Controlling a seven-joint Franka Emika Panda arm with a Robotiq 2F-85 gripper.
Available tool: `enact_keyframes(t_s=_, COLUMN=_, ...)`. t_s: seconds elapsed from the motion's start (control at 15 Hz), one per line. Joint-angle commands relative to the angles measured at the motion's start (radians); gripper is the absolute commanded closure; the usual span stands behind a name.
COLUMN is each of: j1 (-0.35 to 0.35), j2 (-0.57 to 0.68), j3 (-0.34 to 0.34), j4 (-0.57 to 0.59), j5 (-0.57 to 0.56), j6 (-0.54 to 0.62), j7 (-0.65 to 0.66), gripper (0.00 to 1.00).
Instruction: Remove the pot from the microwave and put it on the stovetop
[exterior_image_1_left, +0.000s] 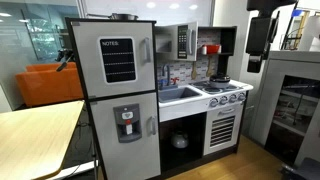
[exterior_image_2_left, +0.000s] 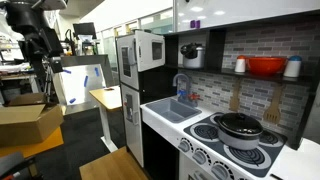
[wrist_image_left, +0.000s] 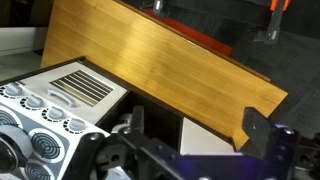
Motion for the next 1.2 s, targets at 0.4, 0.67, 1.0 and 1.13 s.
enact_keyframes(t_s=0.4, j1=0.011, j2=0.002, j3=-0.009, j4=-0.002, j5=-0.008, j6=-0.005, j7=0.008, gripper=0.0)
enact_keyframes(t_s=0.67, j1=0.011, j2=0.002, j3=-0.009, j4=-0.002, j5=-0.008, j6=-0.005, j7=0.008, gripper=0.0)
enact_keyframes(t_s=1.0, j1=0.017, j2=0.024, j3=-0.01, j4=0.071, j5=-0.017, j6=0.005, j7=-0.008, gripper=0.0)
enact_keyframes(t_s=1.13, j1=0.017, j2=0.041, j3=-0.008, j4=0.126, j5=-0.024, j6=-0.004, j7=-0.016, gripper=0.0)
